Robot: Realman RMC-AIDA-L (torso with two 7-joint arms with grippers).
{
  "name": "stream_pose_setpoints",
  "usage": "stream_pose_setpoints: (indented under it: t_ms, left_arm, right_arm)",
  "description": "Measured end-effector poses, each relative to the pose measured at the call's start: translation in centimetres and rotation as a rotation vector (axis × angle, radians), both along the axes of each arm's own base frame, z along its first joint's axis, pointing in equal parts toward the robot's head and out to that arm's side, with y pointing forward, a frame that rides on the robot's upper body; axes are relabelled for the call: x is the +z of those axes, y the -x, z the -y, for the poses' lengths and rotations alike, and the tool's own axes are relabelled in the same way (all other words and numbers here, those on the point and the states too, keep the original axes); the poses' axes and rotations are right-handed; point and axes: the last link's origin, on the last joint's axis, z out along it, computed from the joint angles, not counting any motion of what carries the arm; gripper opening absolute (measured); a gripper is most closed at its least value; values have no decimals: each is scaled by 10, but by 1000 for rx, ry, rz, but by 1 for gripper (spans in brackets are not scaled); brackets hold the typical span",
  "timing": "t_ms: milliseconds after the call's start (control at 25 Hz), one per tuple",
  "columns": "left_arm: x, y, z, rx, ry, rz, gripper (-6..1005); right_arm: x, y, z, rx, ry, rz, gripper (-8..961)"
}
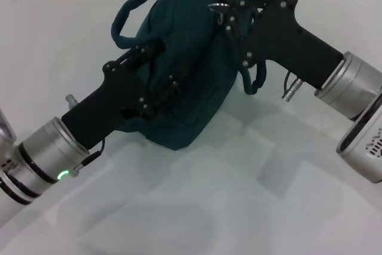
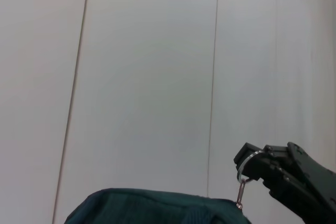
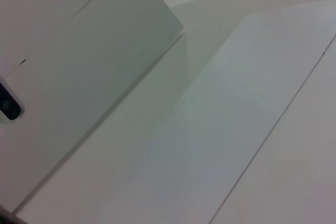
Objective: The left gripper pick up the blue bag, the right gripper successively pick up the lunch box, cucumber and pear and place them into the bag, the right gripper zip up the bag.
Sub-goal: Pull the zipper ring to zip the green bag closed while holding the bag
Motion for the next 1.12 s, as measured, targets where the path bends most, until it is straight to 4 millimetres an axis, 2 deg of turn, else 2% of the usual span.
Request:
stream_pose_setpoints:
  t_ms: [120,240,680,880,1120]
  left_arm:
    - [-1,0,-1,2,0,-7,646]
    - [-3,-1,-3,-5,8,-23,424]
    - [-6,-7,-10,-32,7,-54,230]
    - [-5,-2,-6,-29,5,-63,57]
    - [-6,6,2,-17,-11,-94,56]
  right_arm:
    - [0,0,0,1,1,0,36]
    - [0,-1,1,0,2,2,36]
    - [-1,-1,8,20,15,-15,36]
    - [0,-3,10,25,12,-21,36]
    - [-1,-7,14,14,16,-21,36]
